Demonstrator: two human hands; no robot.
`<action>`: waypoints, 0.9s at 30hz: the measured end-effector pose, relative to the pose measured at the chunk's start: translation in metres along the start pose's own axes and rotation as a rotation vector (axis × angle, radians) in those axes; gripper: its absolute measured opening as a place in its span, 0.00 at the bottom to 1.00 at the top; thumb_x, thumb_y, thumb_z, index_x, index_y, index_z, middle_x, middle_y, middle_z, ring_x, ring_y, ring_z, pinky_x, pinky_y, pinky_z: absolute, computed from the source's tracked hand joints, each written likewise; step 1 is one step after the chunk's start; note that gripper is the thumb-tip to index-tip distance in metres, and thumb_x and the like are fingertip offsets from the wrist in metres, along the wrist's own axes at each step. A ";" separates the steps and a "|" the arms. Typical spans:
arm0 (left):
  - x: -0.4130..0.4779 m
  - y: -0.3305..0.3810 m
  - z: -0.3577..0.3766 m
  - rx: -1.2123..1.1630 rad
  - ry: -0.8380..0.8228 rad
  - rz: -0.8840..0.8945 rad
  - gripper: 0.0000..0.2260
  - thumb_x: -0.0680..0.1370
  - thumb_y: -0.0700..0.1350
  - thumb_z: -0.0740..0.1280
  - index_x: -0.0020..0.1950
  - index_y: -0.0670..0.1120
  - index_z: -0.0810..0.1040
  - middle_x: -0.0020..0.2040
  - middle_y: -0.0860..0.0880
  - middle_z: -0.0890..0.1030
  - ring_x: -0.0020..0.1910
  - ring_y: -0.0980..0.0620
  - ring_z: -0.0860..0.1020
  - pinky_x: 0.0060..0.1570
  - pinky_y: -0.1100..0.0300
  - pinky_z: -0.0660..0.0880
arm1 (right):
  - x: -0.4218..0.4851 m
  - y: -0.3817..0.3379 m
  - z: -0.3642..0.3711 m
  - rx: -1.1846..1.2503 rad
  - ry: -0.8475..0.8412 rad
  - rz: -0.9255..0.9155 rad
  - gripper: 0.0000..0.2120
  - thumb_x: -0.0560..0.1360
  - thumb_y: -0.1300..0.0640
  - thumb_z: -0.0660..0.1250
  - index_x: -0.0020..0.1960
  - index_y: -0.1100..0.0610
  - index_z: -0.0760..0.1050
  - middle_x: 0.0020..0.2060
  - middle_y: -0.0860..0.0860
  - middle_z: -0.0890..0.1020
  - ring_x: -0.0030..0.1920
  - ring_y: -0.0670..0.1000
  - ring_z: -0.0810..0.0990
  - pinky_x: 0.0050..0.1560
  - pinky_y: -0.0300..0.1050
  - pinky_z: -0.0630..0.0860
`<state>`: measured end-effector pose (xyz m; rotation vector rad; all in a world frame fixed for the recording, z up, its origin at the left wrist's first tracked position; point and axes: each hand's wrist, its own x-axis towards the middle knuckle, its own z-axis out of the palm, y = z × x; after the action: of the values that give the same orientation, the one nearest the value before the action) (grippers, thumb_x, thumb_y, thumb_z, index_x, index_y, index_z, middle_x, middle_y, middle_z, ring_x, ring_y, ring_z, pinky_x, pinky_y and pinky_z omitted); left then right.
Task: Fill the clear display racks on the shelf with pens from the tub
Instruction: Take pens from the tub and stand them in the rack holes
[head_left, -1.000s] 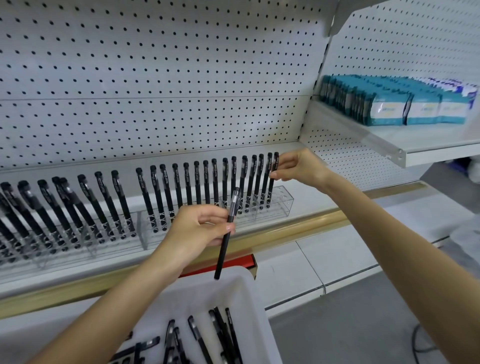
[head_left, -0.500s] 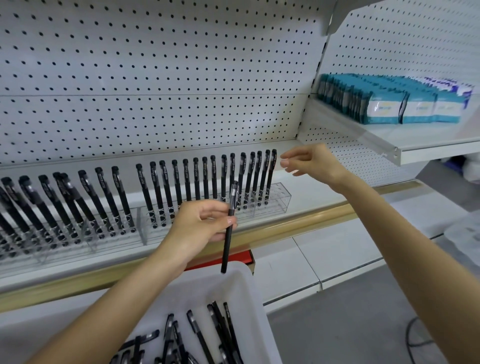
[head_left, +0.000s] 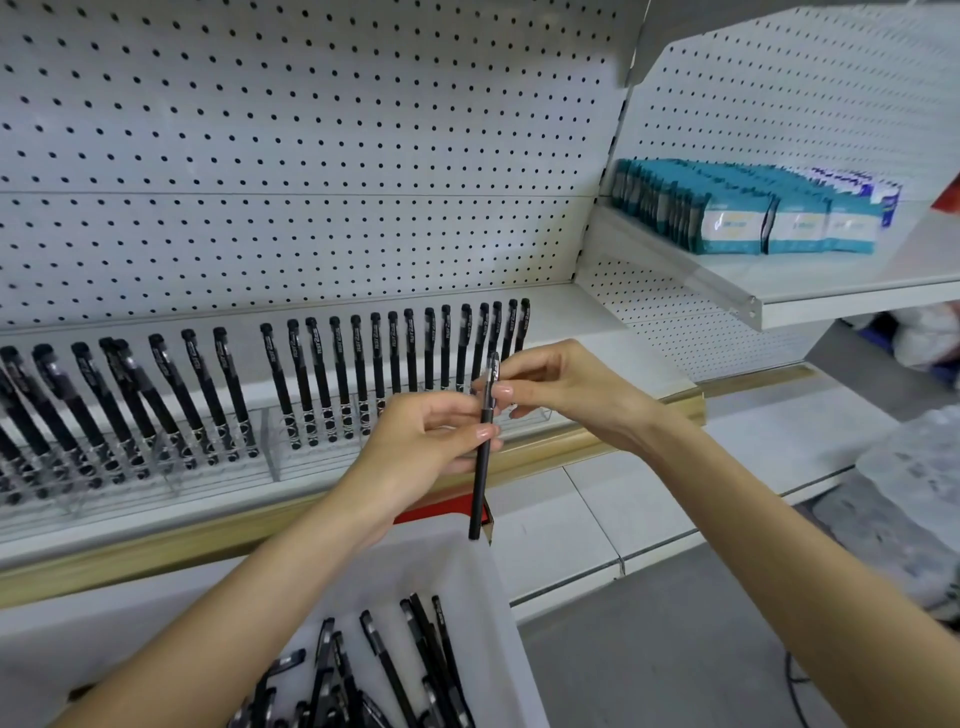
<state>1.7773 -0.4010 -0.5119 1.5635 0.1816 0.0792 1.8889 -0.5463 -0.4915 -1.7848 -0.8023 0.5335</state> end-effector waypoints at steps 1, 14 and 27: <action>-0.001 0.000 0.000 -0.001 -0.002 0.003 0.06 0.75 0.35 0.68 0.50 0.44 0.81 0.47 0.45 0.84 0.44 0.52 0.84 0.45 0.61 0.81 | -0.001 0.001 0.000 0.023 0.005 -0.001 0.04 0.66 0.53 0.72 0.40 0.49 0.84 0.48 0.59 0.84 0.45 0.48 0.80 0.46 0.41 0.76; 0.010 -0.010 -0.001 0.511 0.117 0.168 0.04 0.76 0.50 0.67 0.48 0.56 0.81 0.48 0.62 0.81 0.50 0.64 0.78 0.58 0.57 0.75 | -0.004 -0.007 -0.037 0.105 0.186 -0.026 0.04 0.73 0.61 0.69 0.43 0.62 0.75 0.42 0.58 0.85 0.44 0.58 0.84 0.47 0.47 0.82; 0.027 -0.031 -0.019 1.398 -0.086 0.244 0.35 0.76 0.67 0.42 0.78 0.50 0.48 0.78 0.51 0.52 0.76 0.53 0.53 0.73 0.56 0.49 | 0.044 0.021 -0.091 -0.161 0.492 -0.110 0.05 0.74 0.62 0.70 0.44 0.57 0.74 0.41 0.58 0.84 0.39 0.48 0.84 0.47 0.47 0.82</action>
<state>1.7988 -0.3777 -0.5449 2.9746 -0.0651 0.0777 1.9864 -0.5767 -0.4796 -1.8961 -0.6031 -0.0513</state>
